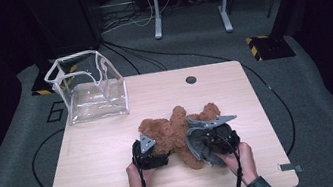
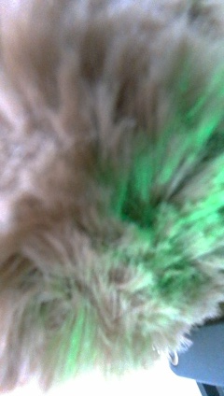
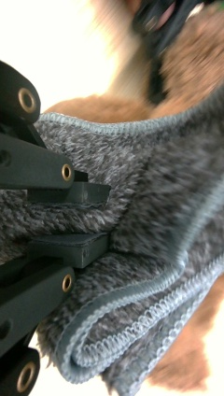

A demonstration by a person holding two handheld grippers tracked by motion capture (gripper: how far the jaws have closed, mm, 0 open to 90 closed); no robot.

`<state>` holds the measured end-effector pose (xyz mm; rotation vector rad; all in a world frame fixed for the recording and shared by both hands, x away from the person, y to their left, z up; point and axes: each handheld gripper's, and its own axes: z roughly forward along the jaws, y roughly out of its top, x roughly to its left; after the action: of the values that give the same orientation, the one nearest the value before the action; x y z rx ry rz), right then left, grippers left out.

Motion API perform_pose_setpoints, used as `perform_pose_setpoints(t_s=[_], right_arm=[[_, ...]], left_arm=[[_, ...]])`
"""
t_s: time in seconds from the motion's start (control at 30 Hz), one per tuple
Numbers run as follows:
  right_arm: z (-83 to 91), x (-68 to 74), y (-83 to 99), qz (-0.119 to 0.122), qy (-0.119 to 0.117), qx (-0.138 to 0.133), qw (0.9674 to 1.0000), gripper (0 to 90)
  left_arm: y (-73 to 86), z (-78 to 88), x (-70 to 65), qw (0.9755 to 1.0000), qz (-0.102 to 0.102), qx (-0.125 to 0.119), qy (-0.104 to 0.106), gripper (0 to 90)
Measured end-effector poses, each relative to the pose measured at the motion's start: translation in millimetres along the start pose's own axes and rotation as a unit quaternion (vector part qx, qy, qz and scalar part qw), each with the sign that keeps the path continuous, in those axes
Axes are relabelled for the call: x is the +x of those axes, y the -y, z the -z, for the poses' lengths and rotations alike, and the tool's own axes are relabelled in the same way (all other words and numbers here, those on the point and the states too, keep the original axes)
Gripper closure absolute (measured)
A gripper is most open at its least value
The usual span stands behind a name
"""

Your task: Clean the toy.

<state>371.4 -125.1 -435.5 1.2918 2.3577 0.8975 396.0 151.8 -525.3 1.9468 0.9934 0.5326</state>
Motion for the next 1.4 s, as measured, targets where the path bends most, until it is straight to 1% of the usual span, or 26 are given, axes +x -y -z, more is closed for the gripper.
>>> perform_pose_setpoints(t_s=[0.1,0.17,0.23,0.27,0.33,0.37,0.43,0.5,0.53,0.57,0.63,0.7,0.73,0.77,0.83,0.9,0.97,1.07,1.13,1.17,1.2,1.23,1.27,1.33,1.37,1.4], right_arm=[[1.3,-13.5,18.3,-0.012,0.018,0.014,0.9997,77.6],[-0.3,-21.1,30.0,-0.026,0.019,0.023,0.9992,77.7],[2.4,-29.4,37.5,-0.039,0.011,0.017,0.9990,77.6],[5.9,-30.7,37.7,-0.053,0.007,0.016,0.9985,77.5],[12.7,-36.1,35.0,-0.048,0.018,0.004,0.9987,77.4],[16.4,-39.2,32.3,-0.052,0.022,-0.003,0.9984,77.3],[23.9,-49.1,23.4,-0.061,0.034,-0.035,0.9970,77.3],[25.0,-58.2,12.9,-0.065,0.038,-0.053,0.9958,77.2],[24.3,-61.7,5.8,-0.073,0.036,-0.054,0.9952,77.2],[22.0,-66.7,-3.4,-0.068,0.037,-0.061,0.9951,77.2],[15.4,-70.7,-18.8,-0.060,0.040,-0.062,0.9955,77.0],[7.7,-71.4,-31.2,-0.056,0.033,-0.063,0.9959,76.6],[0.3,-72.2,-38.9,-0.044,0.028,-0.065,0.9965,76.4],[-4.3,-71.6,-42.9,-0.047,0.023,-0.063,0.9966,76.4],[-19.2,-71.9,-51.1,-0.038,0.007,-0.051,0.9980,76.2],[-34.0,-69.7,-55.9,-0.029,0.007,-0.029,0.9991,76.3],[-44.7,-68.8,-57.9,-0.027,0.011,-0.015,0.9994,76.5],[-54.8,-71.6,-58.7,-0.027,0.035,0.005,0.9990,77.3],[-61.8,-74.5,-56.7,-0.029,0.054,0.023,0.9978,77.9],[-65.1,-76.6,-54.7,-0.032,0.061,0.029,0.9972,78.2],[-68.0,-78.6,-52.7,-0.042,0.064,0.036,0.9964,78.3],[-70.4,-81.6,-51.1,-0.045,0.069,0.035,0.9960,78.5],[-71.2,-83.6,-50.3,-0.056,0.072,0.038,0.9951,78.5],[-72.1,-91.3,-50.5,-0.059,0.095,0.037,0.9930,78.6],[-71.4,-95.9,-50.8,-0.067,0.107,0.044,0.9910,78.7],[-71.1,-100.2,-50.7,-0.068,0.118,0.049,0.9894,78.7]], left_arm=[[0.0,-0.1,0.2,1.0000,0.001,0.000,0.000,14.3],[0.0,-0.3,0.0,1.0000,0.003,0.000,0.001,14.2],[-0.4,-0.2,0.3,1.0000,0.002,0.003,0.004,14.2],[-0.2,-0.5,0.1,1.0000,0.002,0.001,0.002,14.1],[-0.4,-0.1,0.5,1.0000,0.002,0.003,0.004,14.1],[-0.5,-0.1,0.3,1.0000,0.002,0.004,0.003,14.0],[-0.3,-0.7,-0.1,1.0000,0.002,0.001,0.000,13.8],[-0.2,-0.9,-0.3,1.0000,0.003,0.001,0.000,13.7],[-0.3,-0.6,0.0,1.0000,0.001,0.003,0.001,13.6],[-0.3,-0.5,0.1,1.0000,-0.001,0.003,0.001,13.6],[-0.3,-0.7,0.0,1.0000,0.000,0.003,0.001,13.6],[-0.3,-0.7,-0.1,1.0000,-0.001,0.003,0.000,13.5],[-0.4,-0.5,0.1,1.0000,-0.003,0.003,0.000,13.5],[-0.4,-0.6,0.0,1.0000,-0.003,0.004,-0.001,13.4],[-0.5,-0.6,-0.2,1.0000,-0.004,0.004,-0.001,13.4],[-0.4,-0.6,-0.2,1.0000,-0.003,0.004,-0.001,13.3],[-0.4,-0.5,-0.2,1.0000,-0.004,0.005,-0.001,13.3],[-0.7,-0.1,0.0,1.0000,-0.006,0.008,0.000,13.3],[-0.7,0.0,0.0,1.0000,-0.006,0.007,0.000,13.3],[-0.7,0.0,0.0,1.0000,-0.006,0.007,0.000,13.3],[-0.7,-0.1,0.0,1.0000,-0.006,0.008,0.000,13.3],[-0.7,-0.1,0.0,1.0000,-0.006,0.008,0.000,13.3],[-0.7,0.0,-0.1,0.9999,-0.006,0.008,0.000,13.3],[-0.7,-0.2,-0.3,0.9999,-0.007,0.008,-0.001,13.3],[-0.5,-0.4,-0.4,1.0000,-0.006,0.006,-0.002,13.3],[-0.8,0.1,-0.1,0.9999,-0.008,0.009,-0.001,13.3]])
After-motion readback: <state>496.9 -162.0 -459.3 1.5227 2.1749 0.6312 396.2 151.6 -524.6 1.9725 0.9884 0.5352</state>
